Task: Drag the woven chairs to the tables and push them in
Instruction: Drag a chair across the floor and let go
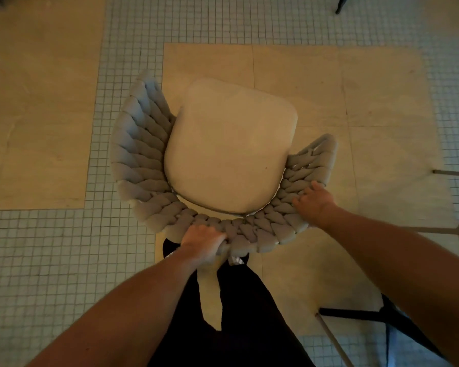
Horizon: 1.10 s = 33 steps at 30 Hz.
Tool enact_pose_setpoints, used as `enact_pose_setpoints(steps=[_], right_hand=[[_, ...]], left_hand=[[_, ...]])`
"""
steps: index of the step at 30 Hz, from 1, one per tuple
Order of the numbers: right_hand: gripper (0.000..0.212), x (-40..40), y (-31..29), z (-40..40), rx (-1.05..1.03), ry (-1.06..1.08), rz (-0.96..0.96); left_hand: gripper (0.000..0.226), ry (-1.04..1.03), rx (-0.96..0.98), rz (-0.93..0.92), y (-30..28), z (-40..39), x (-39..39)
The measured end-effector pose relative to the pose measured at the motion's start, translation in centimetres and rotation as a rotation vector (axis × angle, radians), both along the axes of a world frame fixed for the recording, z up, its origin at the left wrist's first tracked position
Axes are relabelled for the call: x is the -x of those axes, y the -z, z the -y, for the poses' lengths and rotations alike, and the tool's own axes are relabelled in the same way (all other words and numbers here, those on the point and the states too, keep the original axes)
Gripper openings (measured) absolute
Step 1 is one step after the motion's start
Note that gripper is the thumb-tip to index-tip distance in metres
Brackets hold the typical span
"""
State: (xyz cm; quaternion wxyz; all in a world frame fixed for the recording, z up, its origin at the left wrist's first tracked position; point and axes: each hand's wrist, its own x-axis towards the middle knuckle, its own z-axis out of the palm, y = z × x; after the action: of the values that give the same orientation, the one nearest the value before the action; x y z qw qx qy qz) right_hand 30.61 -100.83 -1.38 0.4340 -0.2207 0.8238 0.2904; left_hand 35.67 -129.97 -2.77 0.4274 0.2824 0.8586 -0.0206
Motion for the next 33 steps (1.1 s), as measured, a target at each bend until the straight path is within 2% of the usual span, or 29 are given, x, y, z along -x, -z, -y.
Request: enact_pose_setpoints(steps=[2, 7, 12, 15, 18, 21, 23, 25, 28, 33], right_hand=[[0.073, -1.1, 0.0, 1.4, 0.041, 0.041, -0.009], [0.071, -4.1, 0.1, 5.4, 0.136, 0.158, 0.032], [0.063, -5.9, -0.4, 10.1, 0.188, 0.301, 0.032], [0.06, -6.6, 0.1, 13.1, 0.201, 0.39, 0.037], [0.054, -6.8, 0.8, 15.1, 0.282, 0.468, 0.041], [0.049, -6.3, 0.5, 15.3, 0.406, 0.507, 0.044], [0.05, -6.3, 0.3, 14.7, 0.465, 0.521, 0.043], [0.057, -6.4, 0.4, 13.5, 0.482, 0.502, 0.06], [0.068, -6.2, 0.6, 10.5, 0.405, 0.469, 0.081], [0.08, -4.9, 0.6, 4.9, 0.271, 0.471, 0.107]], left_hand=[[0.015, 0.028, 0.046, -0.016, -0.6, 1.7, 1.0], [0.018, 0.096, 0.153, -0.144, -1.7, 5.3, 4.1], [0.042, 0.252, 0.306, -0.261, -1.5, 8.2, 8.5], [0.033, 0.29, 0.398, -0.348, -0.7, 9.5, 11.1], [0.031, 0.258, 0.466, -0.407, -0.2, 10.4, 13.4], [0.049, 0.171, 0.49, -0.439, -0.1, 10.3, 14.5], [0.06, 0.111, 0.524, -0.414, -0.5, 9.5, 14.3], [0.055, 0.113, 0.549, -0.365, -0.6, 8.6, 13.7], [0.047, 0.138, 0.566, -0.258, -0.5, 7.3, 12.2], [0.057, 0.157, 0.435, -0.059, -0.4, 3.9, 7.6]])
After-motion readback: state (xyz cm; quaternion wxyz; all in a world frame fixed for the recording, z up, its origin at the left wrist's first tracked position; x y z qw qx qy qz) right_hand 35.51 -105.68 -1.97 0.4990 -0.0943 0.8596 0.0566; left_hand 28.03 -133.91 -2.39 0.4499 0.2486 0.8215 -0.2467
